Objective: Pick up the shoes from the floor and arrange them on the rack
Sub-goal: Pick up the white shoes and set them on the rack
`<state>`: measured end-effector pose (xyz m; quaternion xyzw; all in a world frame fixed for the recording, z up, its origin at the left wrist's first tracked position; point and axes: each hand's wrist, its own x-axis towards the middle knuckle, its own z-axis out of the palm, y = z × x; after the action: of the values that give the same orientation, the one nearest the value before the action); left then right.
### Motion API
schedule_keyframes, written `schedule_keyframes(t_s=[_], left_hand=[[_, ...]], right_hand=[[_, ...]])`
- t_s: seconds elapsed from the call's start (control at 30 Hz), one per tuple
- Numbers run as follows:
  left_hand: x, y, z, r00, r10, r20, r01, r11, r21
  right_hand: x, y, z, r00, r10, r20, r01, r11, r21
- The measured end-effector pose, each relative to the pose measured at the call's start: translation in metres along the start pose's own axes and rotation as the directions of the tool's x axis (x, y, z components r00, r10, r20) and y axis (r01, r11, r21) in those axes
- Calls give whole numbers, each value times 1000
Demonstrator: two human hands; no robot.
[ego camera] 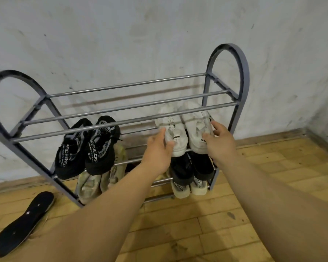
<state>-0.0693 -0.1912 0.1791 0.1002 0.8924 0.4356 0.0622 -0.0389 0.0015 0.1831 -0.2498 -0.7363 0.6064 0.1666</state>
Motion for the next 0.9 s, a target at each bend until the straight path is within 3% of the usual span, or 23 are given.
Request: schedule_keyframes(t_s=[0.13,0.3,0.43,0.57,0.9], left_hand=[[0,-2,-3,997,38,62,-49,982,181],[-6,-8,-7,989,63,132,-81,987,137],[-10,-12,-5,996,76,43,-80,991,109],[-11,-9,2,996,68,-63,-65,996,54],[-15,-12,12,983,162,-81,-153,982,113]], right_hand=[[1,10,-1,1000,-16,7,17,993,-117],[-10,9,-4,994,-49,97,75,952,-296],[-21,19,-11,988,-56,142,116,883,-455],[-25,21,-17,990,-113,80,137,864,-484],[-25,21,-20,984,-178,-27,146,873,-465]])
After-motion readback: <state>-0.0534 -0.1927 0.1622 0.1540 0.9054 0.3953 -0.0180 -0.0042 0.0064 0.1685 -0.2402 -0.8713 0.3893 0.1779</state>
